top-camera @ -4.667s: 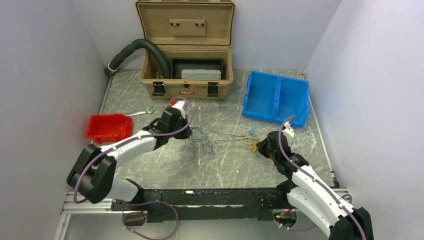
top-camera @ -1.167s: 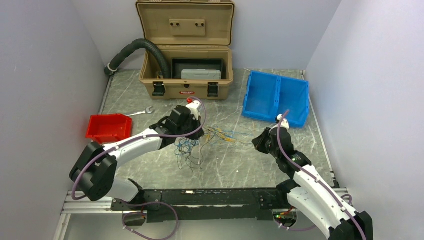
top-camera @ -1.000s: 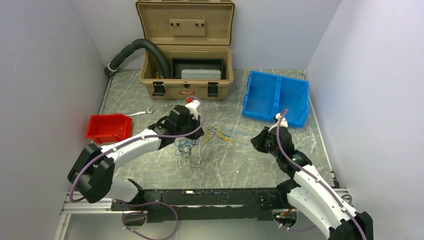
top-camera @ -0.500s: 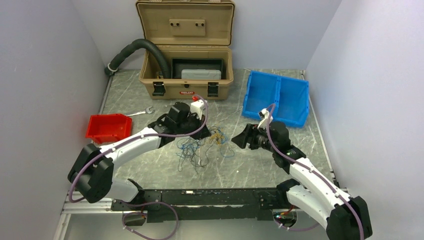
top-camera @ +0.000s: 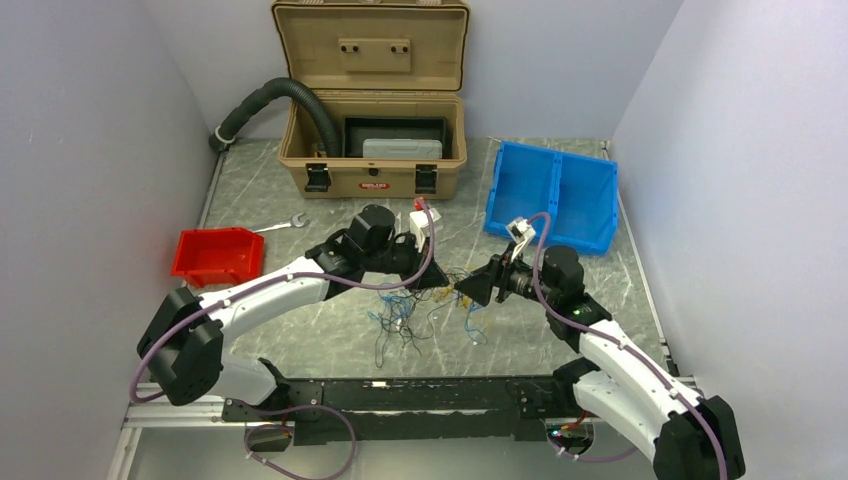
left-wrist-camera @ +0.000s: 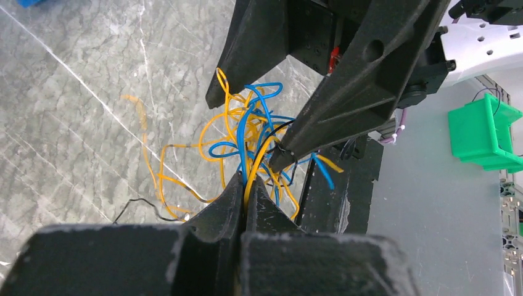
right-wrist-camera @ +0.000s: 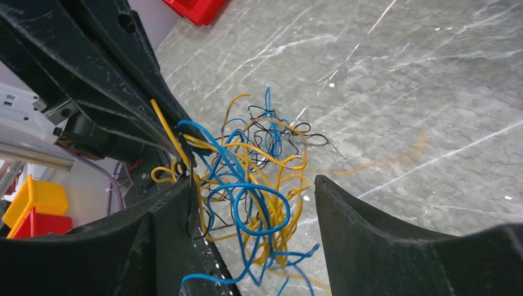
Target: Untangle the cables
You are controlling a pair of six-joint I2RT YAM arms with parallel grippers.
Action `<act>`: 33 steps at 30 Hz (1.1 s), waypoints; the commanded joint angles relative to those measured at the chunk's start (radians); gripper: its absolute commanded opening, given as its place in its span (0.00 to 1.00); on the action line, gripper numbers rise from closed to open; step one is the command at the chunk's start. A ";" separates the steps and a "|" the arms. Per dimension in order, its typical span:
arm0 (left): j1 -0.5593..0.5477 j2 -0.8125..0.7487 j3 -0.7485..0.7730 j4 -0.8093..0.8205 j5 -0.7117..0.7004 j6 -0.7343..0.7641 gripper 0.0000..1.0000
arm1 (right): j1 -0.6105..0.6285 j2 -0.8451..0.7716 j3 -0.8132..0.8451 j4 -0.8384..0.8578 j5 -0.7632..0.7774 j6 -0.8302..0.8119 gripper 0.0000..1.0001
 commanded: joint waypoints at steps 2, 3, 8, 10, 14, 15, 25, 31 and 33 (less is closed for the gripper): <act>0.002 0.005 0.040 0.077 0.046 0.010 0.00 | 0.000 -0.055 -0.022 0.074 -0.052 -0.010 0.75; 0.002 0.007 0.041 0.079 0.049 0.011 0.00 | 0.000 -0.069 -0.028 0.074 -0.059 -0.004 0.84; 0.002 0.000 0.031 0.098 0.068 0.015 0.00 | -0.002 -0.154 -0.052 0.084 -0.038 0.061 0.98; 0.001 -0.010 0.018 0.107 0.074 0.022 0.00 | -0.005 -0.178 -0.050 0.060 -0.007 0.074 0.99; 0.001 -0.030 -0.002 0.114 0.084 0.040 0.00 | -0.041 -0.174 -0.052 0.070 -0.047 0.121 0.98; 0.002 -0.036 -0.006 0.113 0.087 0.044 0.00 | -0.060 -0.168 -0.060 0.096 -0.079 0.146 0.98; 0.001 -0.108 -0.050 0.125 0.071 0.065 0.00 | -0.265 -0.066 -0.203 0.634 -0.385 0.467 0.89; 0.002 -0.097 -0.040 0.139 0.080 0.047 0.00 | -0.256 -0.009 -0.229 0.854 -0.495 0.571 0.79; 0.002 -0.090 -0.038 0.153 0.090 0.039 0.00 | -0.241 -0.002 -0.226 0.862 -0.509 0.572 0.76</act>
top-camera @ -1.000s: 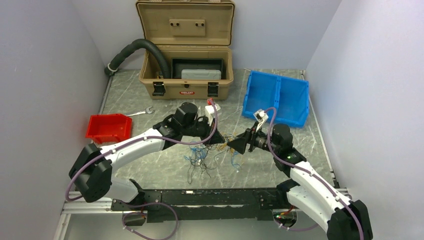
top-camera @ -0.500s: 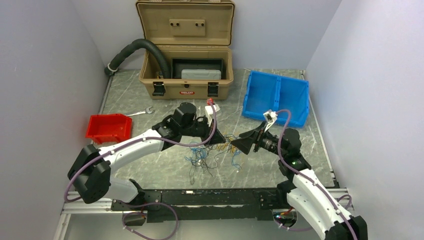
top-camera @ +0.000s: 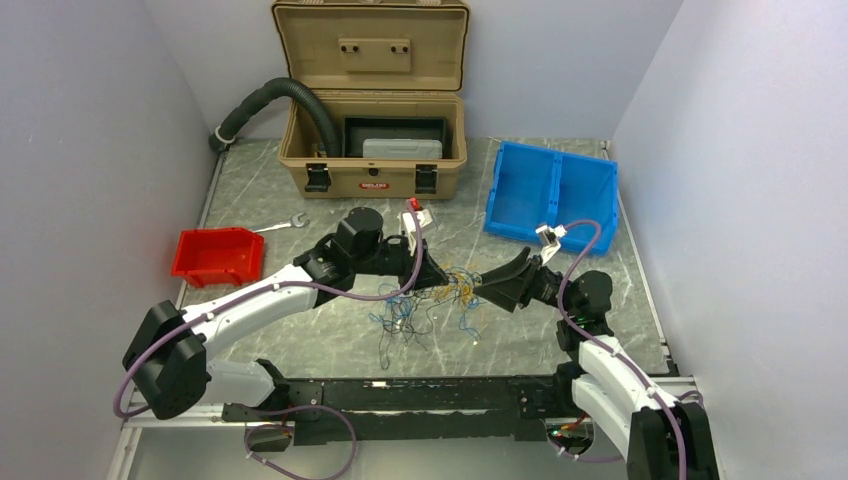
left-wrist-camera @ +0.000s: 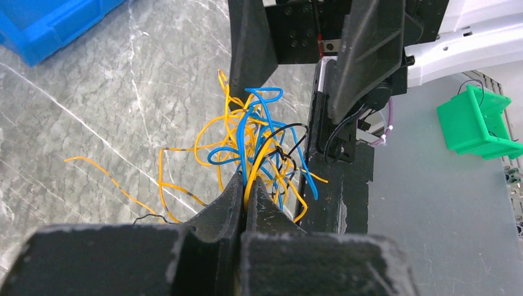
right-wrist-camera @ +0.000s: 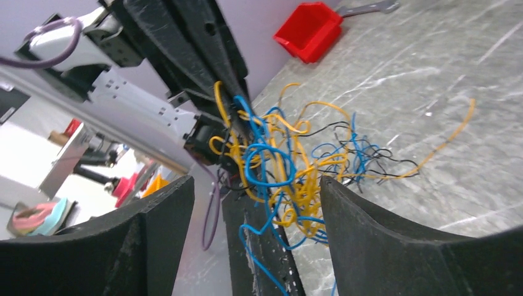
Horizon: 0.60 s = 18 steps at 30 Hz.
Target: Untangle the cables
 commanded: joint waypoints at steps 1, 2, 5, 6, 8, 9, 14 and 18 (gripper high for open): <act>0.000 -0.002 0.010 0.083 0.042 -0.010 0.00 | 0.026 0.015 0.002 0.207 -0.099 0.062 0.74; 0.001 0.002 0.011 0.091 0.049 -0.016 0.00 | 0.036 0.017 0.003 0.206 -0.095 0.060 0.71; 0.000 0.016 0.022 0.094 0.055 -0.024 0.00 | 0.056 0.015 0.010 0.191 -0.082 0.046 0.57; 0.000 0.021 0.026 0.092 0.051 -0.026 0.00 | 0.061 0.012 0.010 0.184 -0.075 0.040 0.48; 0.000 0.027 0.035 0.078 0.029 -0.032 0.00 | 0.063 0.002 0.012 0.163 -0.061 0.027 0.29; 0.000 0.031 0.039 0.069 0.020 -0.031 0.00 | 0.063 -0.004 0.015 0.145 -0.053 0.019 0.18; 0.002 0.040 0.056 0.009 -0.083 -0.044 0.05 | 0.062 -0.078 0.054 -0.099 0.052 -0.085 0.00; 0.020 0.033 0.024 0.022 -0.147 -0.098 0.47 | 0.062 -0.171 0.120 -0.429 0.225 -0.238 0.00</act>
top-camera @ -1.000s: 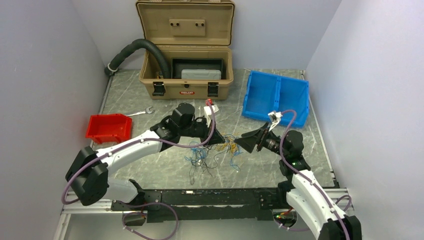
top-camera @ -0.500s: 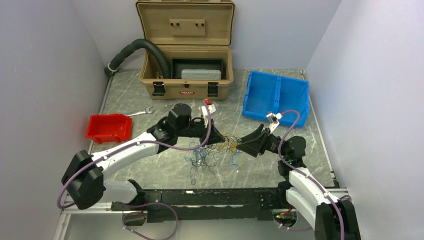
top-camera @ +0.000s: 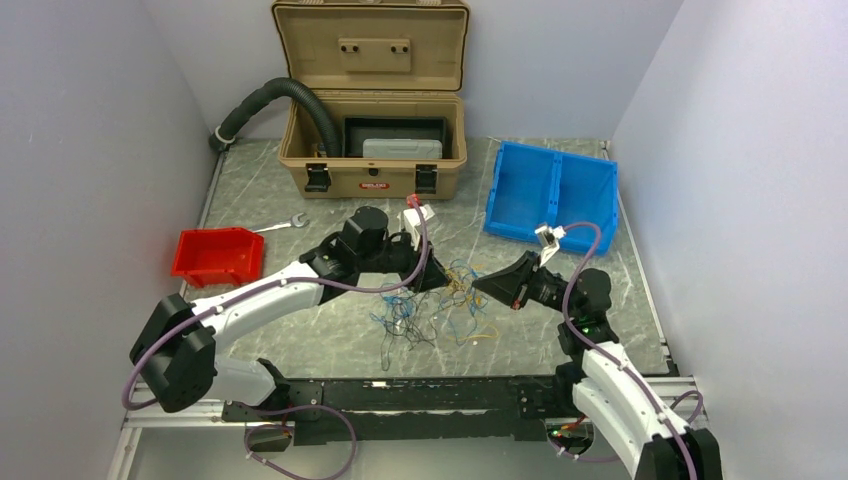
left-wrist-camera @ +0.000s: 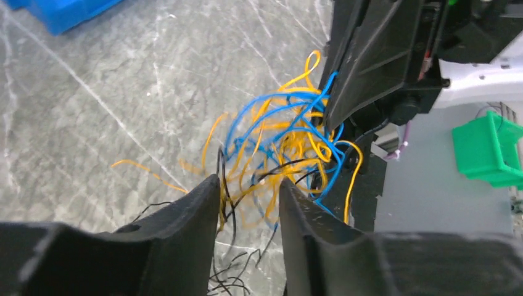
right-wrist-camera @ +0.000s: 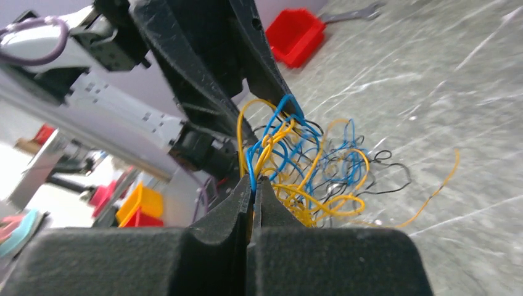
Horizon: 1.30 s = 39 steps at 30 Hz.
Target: Untangle the cables
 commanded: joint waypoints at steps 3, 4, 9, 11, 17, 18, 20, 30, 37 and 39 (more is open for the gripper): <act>0.032 -0.032 -0.035 0.069 -0.091 -0.087 0.76 | 0.002 -0.130 0.161 -0.518 0.306 -0.267 0.00; 0.033 -0.041 -0.048 0.082 -0.093 -0.092 0.81 | 0.002 -0.132 0.181 -0.556 0.322 -0.285 0.00; 0.033 -0.079 -0.102 0.160 -0.083 -0.145 0.88 | 0.002 -0.086 0.302 -0.693 0.343 -0.338 0.00; 0.031 -0.101 -0.140 0.219 -0.094 -0.183 0.89 | 0.001 -0.064 0.346 -0.736 0.359 -0.349 0.00; 0.015 -0.194 -0.258 0.350 -0.200 -0.253 0.90 | 0.003 -0.035 0.414 -0.789 0.391 -0.344 0.00; 0.008 -0.206 -0.279 0.383 -0.215 -0.269 0.90 | 0.002 -0.031 0.419 -0.790 0.398 -0.339 0.00; -0.008 -0.223 -0.321 0.448 -0.250 -0.306 0.88 | 0.003 -0.022 0.426 -0.790 0.404 -0.333 0.00; -0.038 -0.165 -0.334 0.557 -0.302 -0.508 0.84 | 0.004 -0.004 0.412 -0.756 0.390 -0.310 0.00; -0.052 0.035 -0.187 0.529 -0.279 -0.555 0.87 | 0.002 -0.015 0.413 -0.764 0.382 -0.313 0.00; -0.053 0.089 -0.143 0.504 -0.262 -0.572 0.86 | 0.003 -0.018 0.413 -0.767 0.381 -0.313 0.00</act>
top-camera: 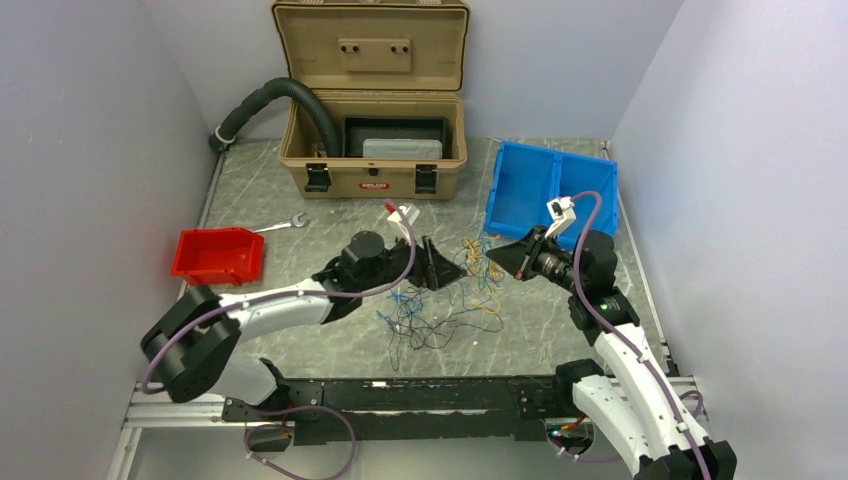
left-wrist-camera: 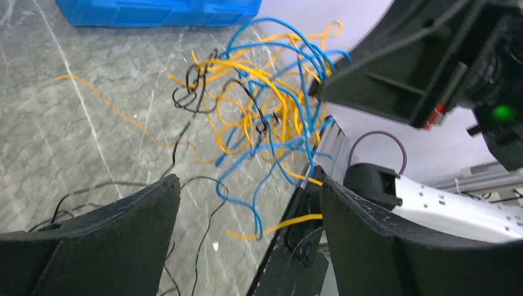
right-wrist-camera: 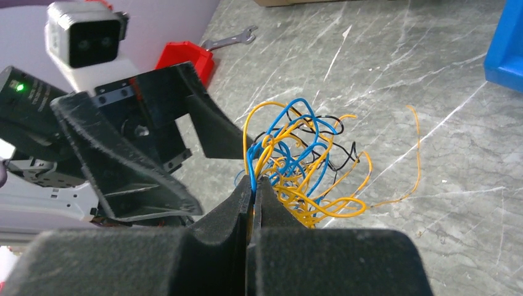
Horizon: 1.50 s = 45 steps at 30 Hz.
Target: Untangle the cables
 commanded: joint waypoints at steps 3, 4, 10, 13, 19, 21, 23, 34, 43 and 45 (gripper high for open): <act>-0.013 0.135 0.147 0.032 0.035 -0.098 0.85 | 0.002 -0.017 0.026 0.024 -0.016 0.013 0.00; -0.016 0.154 0.163 0.030 0.032 -0.110 0.85 | 0.002 -0.017 0.020 0.030 -0.019 0.019 0.00; -0.031 0.264 0.262 -0.027 0.043 -0.129 0.70 | 0.001 -0.034 -0.010 0.056 -0.031 0.049 0.00; -0.030 0.282 0.243 0.008 0.048 -0.147 0.21 | 0.000 -0.048 -0.006 0.013 -0.008 0.028 0.00; 0.046 0.126 0.152 -0.257 -0.114 -0.008 0.00 | 0.002 -0.076 0.123 -0.402 0.542 -0.115 0.00; 0.087 0.051 0.107 -0.340 -0.170 0.058 0.00 | 0.000 -0.065 0.124 -0.488 0.771 -0.048 0.00; 0.126 -0.017 0.082 -0.441 -0.240 0.116 0.00 | -0.002 -0.032 0.123 -0.524 0.856 0.008 0.00; 0.244 -0.191 0.078 -0.766 -0.483 0.249 0.00 | -0.003 0.108 0.150 -0.695 1.143 0.336 0.00; 0.234 -0.170 0.035 -0.351 0.159 0.380 0.00 | -0.002 -0.012 0.005 -0.187 0.236 -0.069 0.78; 0.210 -0.170 0.036 -0.302 0.227 0.388 0.00 | 0.000 -0.026 -0.026 -0.091 0.084 -0.072 0.80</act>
